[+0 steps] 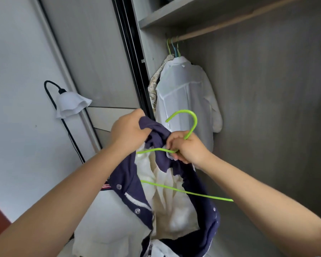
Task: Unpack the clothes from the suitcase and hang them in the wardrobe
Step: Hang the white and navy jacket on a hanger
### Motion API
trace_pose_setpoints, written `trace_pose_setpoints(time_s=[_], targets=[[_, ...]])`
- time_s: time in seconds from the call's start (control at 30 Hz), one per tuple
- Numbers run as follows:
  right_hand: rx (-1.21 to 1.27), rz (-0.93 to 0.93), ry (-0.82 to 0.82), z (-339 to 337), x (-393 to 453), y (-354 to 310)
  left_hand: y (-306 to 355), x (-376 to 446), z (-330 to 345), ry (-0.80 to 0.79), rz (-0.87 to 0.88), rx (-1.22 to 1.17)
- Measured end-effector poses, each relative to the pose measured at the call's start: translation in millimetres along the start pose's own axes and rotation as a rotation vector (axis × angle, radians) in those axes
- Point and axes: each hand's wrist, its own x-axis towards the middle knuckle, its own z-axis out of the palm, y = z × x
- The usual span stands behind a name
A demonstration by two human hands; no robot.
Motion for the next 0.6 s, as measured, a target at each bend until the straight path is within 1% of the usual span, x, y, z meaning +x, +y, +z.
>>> trace_pose_setpoints(time_s=[0.07,0.13,0.23,0.33,0.37,0.4,0.43,0.47,0.5,0.53,0.57,0.6], targets=[[0.12,-0.014,0.113,-10.2,-2.8,-3.0,-4.1,-6.7,-1.0,-0.073,0.119,0.09],[0.173,0.008,0.168,-17.3,-7.2,-4.5,-8.1,-11.2,1.6,-0.13,0.186,0.162],[0.163,0.05,0.165,-17.1,-11.8,-0.4,-10.1,-12.8,8.4,-0.172,0.233,0.286],[0.117,0.083,0.115,-22.4,-8.0,-3.6,-8.6,-9.6,14.6,-0.176,0.233,0.255],[0.069,0.068,0.122,-27.8,-4.0,-6.0,-8.4,-6.1,16.5,-0.161,0.229,0.254],[-0.064,0.021,0.16,-34.6,0.5,-6.8,-7.7,-1.6,18.4,-0.138,0.221,0.254],[-0.287,-0.075,0.244,-41.5,3.6,-6.4,-6.9,3.1,19.3,-0.101,0.2,0.252],[-0.519,-0.221,0.369,-47.7,4.6,-3.9,-6.0,7.9,19.4,-0.064,0.163,0.245],[-0.689,-0.381,0.521,-53.9,2.5,0.9,-5.1,13.2,19.5,-0.024,0.116,0.23],[-0.787,-0.535,0.627,-56.5,-3.4,4.4,-5.9,18.4,17.5,0.012,0.068,0.217],[-0.815,-0.638,0.656,-55.6,-12.2,11.2,-7.4,23.1,15.8,0.045,0.028,0.203],[-0.83,-0.641,0.58,-53.9,-22.3,19.3,-8.9,27.6,13.4,0.074,-0.006,0.192]])
